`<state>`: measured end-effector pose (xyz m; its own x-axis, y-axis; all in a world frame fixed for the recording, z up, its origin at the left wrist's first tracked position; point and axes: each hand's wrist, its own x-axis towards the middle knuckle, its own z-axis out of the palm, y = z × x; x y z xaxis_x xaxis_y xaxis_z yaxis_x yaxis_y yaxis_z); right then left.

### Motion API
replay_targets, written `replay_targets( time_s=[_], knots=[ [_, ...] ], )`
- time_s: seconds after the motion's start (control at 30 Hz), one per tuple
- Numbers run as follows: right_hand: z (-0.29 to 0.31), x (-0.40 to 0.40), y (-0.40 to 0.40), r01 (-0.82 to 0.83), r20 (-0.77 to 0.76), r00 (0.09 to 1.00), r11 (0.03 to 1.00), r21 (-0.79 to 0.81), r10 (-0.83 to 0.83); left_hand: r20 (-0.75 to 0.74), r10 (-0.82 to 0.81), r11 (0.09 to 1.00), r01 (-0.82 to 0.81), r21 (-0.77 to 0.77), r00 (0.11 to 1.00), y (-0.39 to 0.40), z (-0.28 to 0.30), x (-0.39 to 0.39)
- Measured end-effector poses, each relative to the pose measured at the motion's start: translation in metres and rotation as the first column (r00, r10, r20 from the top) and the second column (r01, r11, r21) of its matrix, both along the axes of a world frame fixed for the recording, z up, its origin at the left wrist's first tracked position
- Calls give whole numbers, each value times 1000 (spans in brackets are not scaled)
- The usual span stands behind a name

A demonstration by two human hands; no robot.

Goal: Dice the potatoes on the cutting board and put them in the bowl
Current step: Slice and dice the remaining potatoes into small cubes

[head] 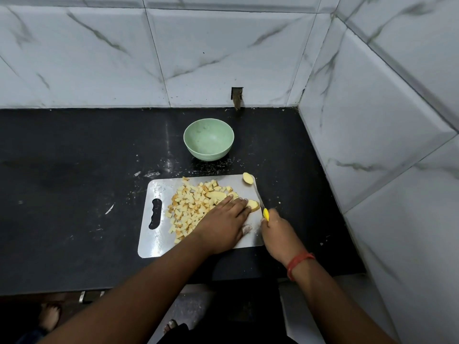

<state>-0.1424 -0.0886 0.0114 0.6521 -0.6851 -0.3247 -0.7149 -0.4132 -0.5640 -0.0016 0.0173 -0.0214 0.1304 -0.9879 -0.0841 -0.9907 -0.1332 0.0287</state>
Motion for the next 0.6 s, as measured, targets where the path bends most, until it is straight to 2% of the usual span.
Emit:
replay_targets(
  time_s=[0.27, 0.43, 0.6],
  knots=[
    [-5, 8, 9, -93, -311, 945, 995, 47, 103, 22, -27, 999, 27, 27, 999, -2, 2, 0],
    [-2, -10, 14, -153, -313, 934, 985, 84, 172, 43, -28, 999, 26, 32, 999, -4, 0, -2],
    [1, -40, 31, -110, -330, 934, 989, 96, 136, 40, -5, 997, 2, 72, 999, -2, -4, -2]
  ],
)
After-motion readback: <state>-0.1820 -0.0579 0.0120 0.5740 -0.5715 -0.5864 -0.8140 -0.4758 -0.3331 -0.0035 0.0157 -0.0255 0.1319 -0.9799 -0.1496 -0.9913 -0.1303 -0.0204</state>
